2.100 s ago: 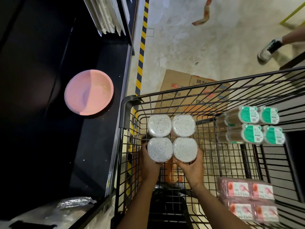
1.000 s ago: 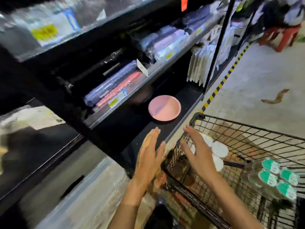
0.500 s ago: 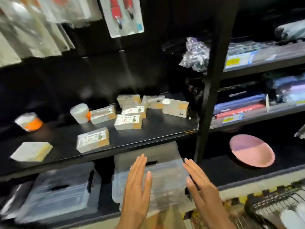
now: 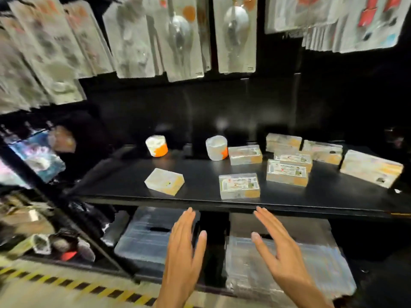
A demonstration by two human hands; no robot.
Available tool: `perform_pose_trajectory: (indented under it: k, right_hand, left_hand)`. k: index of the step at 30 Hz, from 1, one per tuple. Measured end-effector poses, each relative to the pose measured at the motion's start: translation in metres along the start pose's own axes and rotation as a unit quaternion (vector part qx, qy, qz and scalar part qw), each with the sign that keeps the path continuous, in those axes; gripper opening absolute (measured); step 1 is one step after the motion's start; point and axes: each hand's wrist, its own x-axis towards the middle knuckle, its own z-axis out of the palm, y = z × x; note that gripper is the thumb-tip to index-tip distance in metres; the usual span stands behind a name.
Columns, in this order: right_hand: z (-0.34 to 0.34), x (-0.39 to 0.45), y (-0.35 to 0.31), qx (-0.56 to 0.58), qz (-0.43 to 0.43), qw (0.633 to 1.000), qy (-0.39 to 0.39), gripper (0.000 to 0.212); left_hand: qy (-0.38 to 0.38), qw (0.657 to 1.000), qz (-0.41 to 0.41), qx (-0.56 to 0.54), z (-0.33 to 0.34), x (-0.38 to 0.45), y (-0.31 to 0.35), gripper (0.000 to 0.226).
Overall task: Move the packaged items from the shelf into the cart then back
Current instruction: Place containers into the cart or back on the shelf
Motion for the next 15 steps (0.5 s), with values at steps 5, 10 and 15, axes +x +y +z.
perform_pose_trajectory:
  k: [5, 10, 15]
  right_hand:
    - [0.040, 0.038, -0.026, -0.007, 0.000, 0.999, -0.036, 0.055]
    - [0.071, 0.084, -0.033, -0.032, -0.008, 0.998, -0.056, 0.052]
    - [0.102, 0.138, -0.027, -0.029, -0.010, 0.997, -0.068, 0.053]
  left_hand:
    - [0.022, 0.999, -0.023, -0.006, -0.038, 0.024, -0.036, 0.046]
    - [0.028, 0.999, -0.038, -0.020, -0.052, 0.064, -0.066, 0.047]
    - [0.026, 0.999, -0.036, -0.016, -0.055, 0.122, -0.104, 0.050]
